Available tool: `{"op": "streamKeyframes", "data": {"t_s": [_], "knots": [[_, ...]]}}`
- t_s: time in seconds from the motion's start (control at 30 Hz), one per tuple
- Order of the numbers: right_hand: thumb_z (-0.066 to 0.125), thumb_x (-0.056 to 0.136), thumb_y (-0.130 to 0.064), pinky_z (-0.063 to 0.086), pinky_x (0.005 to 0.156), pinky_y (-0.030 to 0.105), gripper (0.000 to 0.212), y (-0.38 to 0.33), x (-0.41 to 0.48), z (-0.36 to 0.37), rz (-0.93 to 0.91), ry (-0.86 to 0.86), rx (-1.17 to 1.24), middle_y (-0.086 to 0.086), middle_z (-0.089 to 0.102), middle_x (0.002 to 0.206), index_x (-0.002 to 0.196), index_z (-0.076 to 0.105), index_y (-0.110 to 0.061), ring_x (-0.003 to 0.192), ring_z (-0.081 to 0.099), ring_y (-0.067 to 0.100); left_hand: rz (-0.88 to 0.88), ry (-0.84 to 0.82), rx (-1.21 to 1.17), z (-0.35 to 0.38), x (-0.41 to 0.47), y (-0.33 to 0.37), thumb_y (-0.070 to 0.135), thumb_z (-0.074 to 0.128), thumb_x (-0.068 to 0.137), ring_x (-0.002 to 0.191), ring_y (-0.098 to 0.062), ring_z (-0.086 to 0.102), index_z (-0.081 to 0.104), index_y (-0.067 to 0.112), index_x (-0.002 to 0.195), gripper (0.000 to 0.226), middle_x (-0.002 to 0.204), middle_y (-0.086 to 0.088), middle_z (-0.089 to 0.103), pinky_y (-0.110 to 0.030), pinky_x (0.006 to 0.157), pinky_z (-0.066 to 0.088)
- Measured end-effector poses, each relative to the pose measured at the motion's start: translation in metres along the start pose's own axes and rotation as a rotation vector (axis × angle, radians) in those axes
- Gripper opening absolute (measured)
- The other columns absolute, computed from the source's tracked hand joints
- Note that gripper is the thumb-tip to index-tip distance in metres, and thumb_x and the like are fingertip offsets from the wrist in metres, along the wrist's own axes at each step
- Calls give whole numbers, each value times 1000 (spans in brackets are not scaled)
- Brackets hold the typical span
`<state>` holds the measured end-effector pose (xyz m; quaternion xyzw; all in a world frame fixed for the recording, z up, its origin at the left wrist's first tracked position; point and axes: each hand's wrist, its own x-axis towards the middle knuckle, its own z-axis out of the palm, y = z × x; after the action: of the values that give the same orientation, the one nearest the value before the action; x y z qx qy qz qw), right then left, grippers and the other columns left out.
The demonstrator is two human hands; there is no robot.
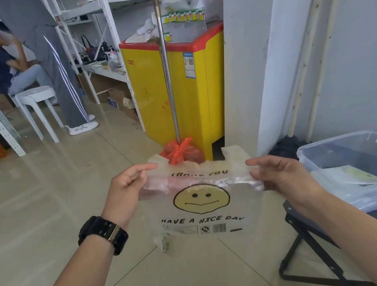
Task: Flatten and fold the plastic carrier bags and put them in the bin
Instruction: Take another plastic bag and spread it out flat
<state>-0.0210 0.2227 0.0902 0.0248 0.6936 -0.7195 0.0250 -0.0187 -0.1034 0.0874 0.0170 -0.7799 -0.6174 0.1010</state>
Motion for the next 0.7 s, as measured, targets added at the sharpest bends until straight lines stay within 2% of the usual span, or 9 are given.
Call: {"op": "streamKeyframes", "data": {"t_s": [0.07,0.13,0.17,0.27,0.37,0.43,0.53,0.6,0.7], "knots": [[71,85,-4,56,83,42,17,3,1,-1,14,37,-33,9,78,90,100,77,-11,79,67,26,-79,-4,-19,1,0,-1,14,48,101,94,-24,66,75,30,102,31,99,2,69,-34,83,53],[73,85,-6,55,87,44,16,4,2,-2,9,58,-59,7,78,88,99,77,-13,81,68,25,-186,-17,-89,4,-1,1,11,46,100,82,-25,74,75,25,101,32,115,-6,67,-28,68,56],[73,85,-6,54,87,43,17,4,2,-2,10,66,-67,6,78,86,100,77,-13,82,68,25,-233,-31,-111,5,-1,1,11,47,100,81,-25,75,76,23,100,31,119,-8,67,-28,67,56],[75,84,-4,54,89,40,20,5,6,-6,55,70,-96,8,78,90,103,76,-10,86,69,25,-293,-106,-97,3,0,-1,16,55,98,98,-26,71,76,17,100,21,116,-9,70,-31,71,58],[77,82,-5,56,81,28,22,4,7,-11,78,58,-206,7,77,90,104,76,-8,81,69,17,-228,-185,24,-2,0,-2,10,67,90,94,-24,70,73,14,103,15,101,-9,76,-26,71,58],[76,84,-6,54,73,20,18,1,7,-14,39,62,-290,5,76,86,101,77,-9,74,66,12,-136,-179,146,-4,1,-4,7,68,88,83,-21,70,73,13,96,11,88,-9,77,-25,69,56],[72,88,-8,53,68,16,12,-1,5,-12,-47,66,-409,-1,75,84,96,77,-15,69,65,7,-11,-169,335,-5,2,-7,14,69,89,75,-7,68,75,16,83,9,81,-2,76,-23,73,47],[72,89,-13,57,74,19,12,-1,3,-10,-101,31,-499,-5,76,87,90,76,-24,74,69,6,79,-124,442,-5,2,-8,19,70,88,82,-9,63,75,20,78,11,88,-1,69,-26,78,43],[76,85,-22,59,84,37,4,1,3,-9,-181,-49,-662,-2,73,89,85,77,-25,85,68,17,114,-134,483,-10,2,-5,20,68,89,95,-14,61,72,22,77,13,100,0,63,-33,87,46]]}}
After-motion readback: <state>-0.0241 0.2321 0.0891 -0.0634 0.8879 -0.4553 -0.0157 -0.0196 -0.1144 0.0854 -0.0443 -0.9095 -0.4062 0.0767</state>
